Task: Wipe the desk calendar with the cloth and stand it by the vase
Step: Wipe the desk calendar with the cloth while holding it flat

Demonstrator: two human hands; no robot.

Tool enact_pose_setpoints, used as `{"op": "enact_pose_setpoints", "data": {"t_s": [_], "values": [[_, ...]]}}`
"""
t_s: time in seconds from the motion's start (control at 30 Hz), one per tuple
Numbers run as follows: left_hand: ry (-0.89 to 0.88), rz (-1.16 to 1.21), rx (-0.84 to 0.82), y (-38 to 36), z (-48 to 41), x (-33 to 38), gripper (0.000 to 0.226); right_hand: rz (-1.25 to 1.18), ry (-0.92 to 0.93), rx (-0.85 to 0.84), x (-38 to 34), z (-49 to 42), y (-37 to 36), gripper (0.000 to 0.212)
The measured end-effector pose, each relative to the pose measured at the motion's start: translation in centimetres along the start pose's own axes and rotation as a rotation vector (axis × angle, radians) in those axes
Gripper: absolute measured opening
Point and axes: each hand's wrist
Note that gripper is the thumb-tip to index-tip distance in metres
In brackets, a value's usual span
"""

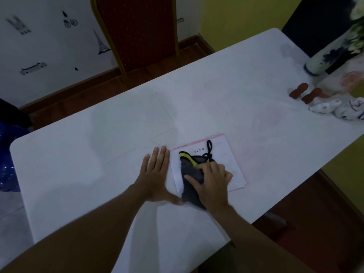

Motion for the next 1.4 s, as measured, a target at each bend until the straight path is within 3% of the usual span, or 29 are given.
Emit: {"op": "enact_pose_setpoints", "data": {"t_s": [0.2, 0.43, 0.7, 0.8, 0.93, 1.13, 1.27, 1.33, 1.4], "values": [[0.009, 0.010, -0.010, 0.0, 0.1, 0.0, 0.171, 0.031, -0.112, -0.014, -0.5, -3.1, 0.4, 0.029], [-0.001, -0.001, -0.004, 0.0, 0.0, 0.0, 0.171, 0.047, 0.050, -0.134, -0.1, 0.4, 0.7, 0.066], [0.001, 0.023, -0.024, 0.1, 0.0, 0.1, 0.172, 0.082, -0.138, 0.025, 0.8, -1.1, 0.7, 0.037], [-0.011, 0.037, -0.019, 0.0, 0.2, 0.1, 0.170, 0.061, -0.007, 0.027, 0.6, 1.7, 0.1, 0.023], [-0.007, 0.100, 0.002, 0.1, 0.0, 0.4, 0.154, 0.112, 0.136, 0.013, 3.4, 2.4, 0.4, 0.033], [0.087, 0.081, -0.046, -0.2, -0.8, 1.6, 0.157, 0.101, -0.186, 0.058, 4.2, 1.4, 0.4, 0.038], [0.100, 0.065, -0.077, -0.1, -0.9, 1.6, 0.158, 0.062, 0.078, 0.111, 4.3, 3.6, 0.1, 0.027], [0.100, 0.071, -0.073, -0.1, -0.9, 1.6, 0.159, 0.061, -0.012, 0.133, 5.6, 2.4, 0.4, 0.023], [0.103, 0.077, -0.074, -0.1, -0.8, 1.6, 0.160, 0.030, -0.270, 0.133, 6.1, 0.7, 0.6, 0.021]]}}
Point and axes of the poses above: each hand's wrist, its own z-axis away from the middle knuckle, its own y-axis out of the back of the hand, x = y × z, and after that the axes turned 15 degrees about z, right-handed
